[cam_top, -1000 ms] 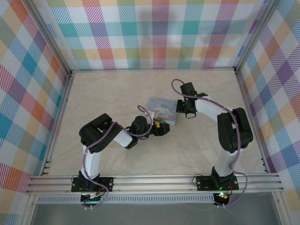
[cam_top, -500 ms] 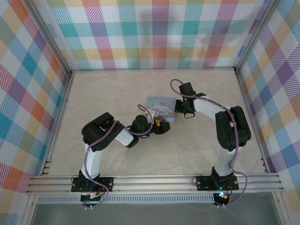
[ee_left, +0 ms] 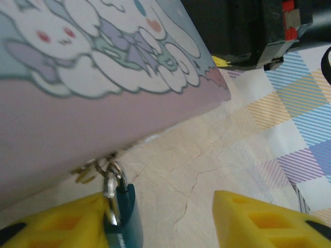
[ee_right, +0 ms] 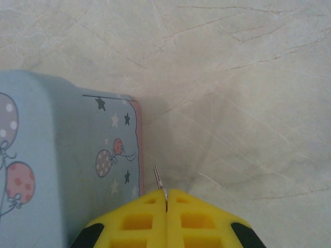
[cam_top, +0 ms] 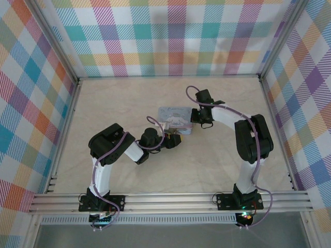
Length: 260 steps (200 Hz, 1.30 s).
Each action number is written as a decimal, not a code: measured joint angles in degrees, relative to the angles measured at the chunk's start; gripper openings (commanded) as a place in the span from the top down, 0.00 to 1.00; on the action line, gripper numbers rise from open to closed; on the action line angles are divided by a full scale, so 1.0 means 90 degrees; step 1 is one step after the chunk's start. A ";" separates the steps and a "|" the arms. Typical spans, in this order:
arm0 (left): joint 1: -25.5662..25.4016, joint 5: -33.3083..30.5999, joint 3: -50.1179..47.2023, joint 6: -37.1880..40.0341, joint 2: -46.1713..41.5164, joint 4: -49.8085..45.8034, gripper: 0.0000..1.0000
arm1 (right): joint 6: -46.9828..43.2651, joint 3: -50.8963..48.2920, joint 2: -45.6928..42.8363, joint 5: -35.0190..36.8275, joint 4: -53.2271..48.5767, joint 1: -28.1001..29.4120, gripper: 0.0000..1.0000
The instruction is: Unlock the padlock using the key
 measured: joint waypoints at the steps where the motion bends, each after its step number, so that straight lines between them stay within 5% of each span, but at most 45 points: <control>1: 0.0002 0.0005 0.0002 -0.0002 0.0000 -0.0007 0.50 | 0.0000 0.0002 0.0000 -0.0005 0.0000 0.0000 1.00; 111: 0.0221 0.0340 0.0226 -0.0143 0.0097 -0.0299 0.63 | -0.0002 0.0051 0.0000 -0.0032 0.0007 0.0046 1.00; 149: 0.0228 0.0386 0.0284 -0.0250 0.0092 -0.0287 0.44 | 0.0000 0.0051 0.0000 -0.0056 0.0010 0.0046 1.00; 260: 0.0202 0.0228 0.0335 -0.0559 0.0109 -0.0206 0.43 | 0.0024 0.0051 0.0000 -0.0100 0.0085 0.0100 1.00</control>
